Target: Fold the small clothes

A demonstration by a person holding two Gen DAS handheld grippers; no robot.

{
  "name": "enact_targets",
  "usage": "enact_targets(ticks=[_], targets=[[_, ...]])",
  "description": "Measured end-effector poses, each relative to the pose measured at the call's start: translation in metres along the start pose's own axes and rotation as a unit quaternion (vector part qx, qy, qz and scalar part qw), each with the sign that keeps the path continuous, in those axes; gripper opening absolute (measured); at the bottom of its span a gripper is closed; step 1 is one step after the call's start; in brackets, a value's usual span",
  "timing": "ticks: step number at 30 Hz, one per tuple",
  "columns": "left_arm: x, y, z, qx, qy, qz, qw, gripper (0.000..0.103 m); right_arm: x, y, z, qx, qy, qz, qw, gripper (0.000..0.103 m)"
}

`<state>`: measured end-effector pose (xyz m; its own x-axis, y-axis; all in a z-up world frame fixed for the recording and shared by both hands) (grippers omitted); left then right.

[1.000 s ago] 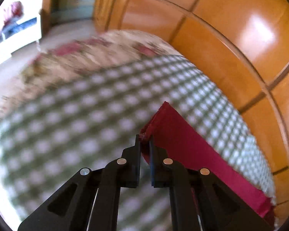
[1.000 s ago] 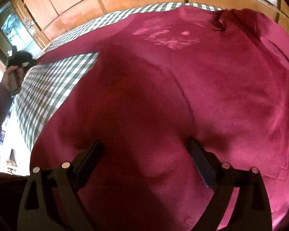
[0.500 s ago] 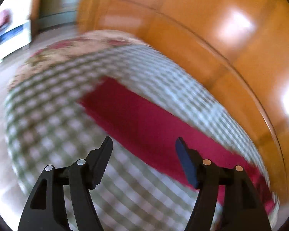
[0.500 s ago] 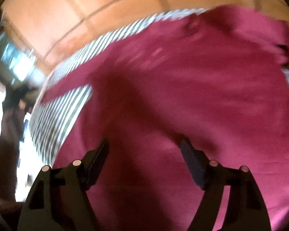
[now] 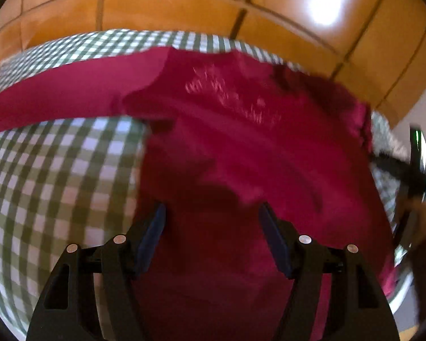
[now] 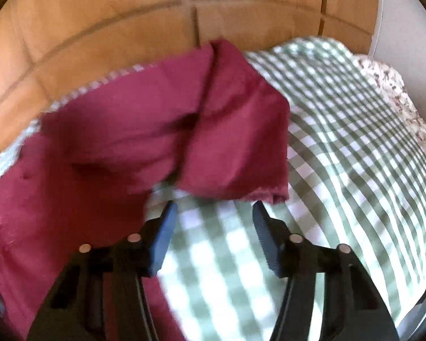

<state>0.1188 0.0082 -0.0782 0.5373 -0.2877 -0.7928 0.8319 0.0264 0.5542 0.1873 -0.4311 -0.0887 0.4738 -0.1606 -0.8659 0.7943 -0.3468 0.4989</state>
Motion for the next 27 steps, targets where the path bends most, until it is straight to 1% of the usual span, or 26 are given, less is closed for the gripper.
enact_targets(ticks=[1,2,3,5,6,9,12,15,16,18,21,22,23,24,26,27], targets=[[0.003,-0.003,0.001,0.012,0.011,0.002,0.9999,0.068,0.005,0.0,0.007,0.005,0.001,-0.005,1.0,0.049],[0.005,-0.004,0.001,0.02,0.015,0.004,0.9997,0.068,0.009,0.003,0.01,0.012,0.003,-0.005,1.0,0.042],[0.006,-0.006,0.003,0.026,0.018,0.004,0.9995,0.068,0.01,0.007,0.013,0.016,0.003,-0.001,1.0,0.022],[0.009,-0.006,0.004,0.033,0.02,0.004,0.9992,0.071,0.008,0.017,0.021,0.019,0.001,0.005,1.0,0.0],[0.012,-0.005,0.003,0.034,0.019,0.004,0.9993,0.072,0.002,0.021,0.026,0.023,0.001,0.008,1.0,0.0],[0.015,-0.004,0.003,0.031,0.018,0.004,0.9993,0.076,-0.036,0.045,0.049,0.04,0.013,0.056,0.998,0.0],[0.016,-0.005,0.004,0.028,0.022,0.007,0.9993,0.078,-0.093,0.074,0.083,0.061,0.016,0.113,0.992,0.0],[0.014,-0.005,0.004,0.023,0.021,0.006,0.9995,0.078,-0.127,0.105,0.123,0.09,0.004,0.147,0.985,0.0],[0.015,-0.004,0.003,0.02,0.02,0.005,0.9996,0.078,-0.131,0.116,0.134,0.102,0.0,0.151,0.983,0.0],[0.017,-0.003,0.003,0.016,0.019,0.002,0.9997,0.078,-0.134,0.131,0.162,0.123,-0.024,0.159,0.979,0.0],[0.017,-0.002,0.002,0.011,0.018,-0.002,0.9998,0.078,-0.124,0.145,0.204,0.163,-0.068,0.146,0.973,0.0],[0.016,-0.002,0.002,0.008,0.018,-0.003,0.9998,0.078,-0.116,0.148,0.219,0.167,-0.099,0.14,0.971,0.0],[0.016,-0.002,0.001,0.005,0.018,-0.004,0.9998,0.078,-0.107,0.149,0.231,0.174,-0.119,0.13,0.969,0.0],[0.016,-0.001,0.001,0.003,0.017,-0.005,0.9998,0.078,-0.1,0.149,0.242,0.181,-0.134,0.121,0.967,0.0],[0.015,0.0,0.0,-0.002,0.016,-0.008,0.9998,0.078,-0.08,0.142,0.265,0.188,-0.184,0.098,0.96,0.0],[0.014,0.0,0.0,-0.004,0.014,-0.01,0.9998,0.078,-0.072,0.132,0.275,0.2,-0.187,0.084,0.958,0.0]])
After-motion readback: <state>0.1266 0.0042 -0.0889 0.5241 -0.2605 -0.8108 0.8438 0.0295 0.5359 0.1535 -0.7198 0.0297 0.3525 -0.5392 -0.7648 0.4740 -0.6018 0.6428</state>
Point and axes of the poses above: each gripper's, at about its wrist camera, not at the fingertips, and x roughly the way its jaws point, z to its right, y to its top, the point moved 6 cm from there along x, roughly the way its jaws point
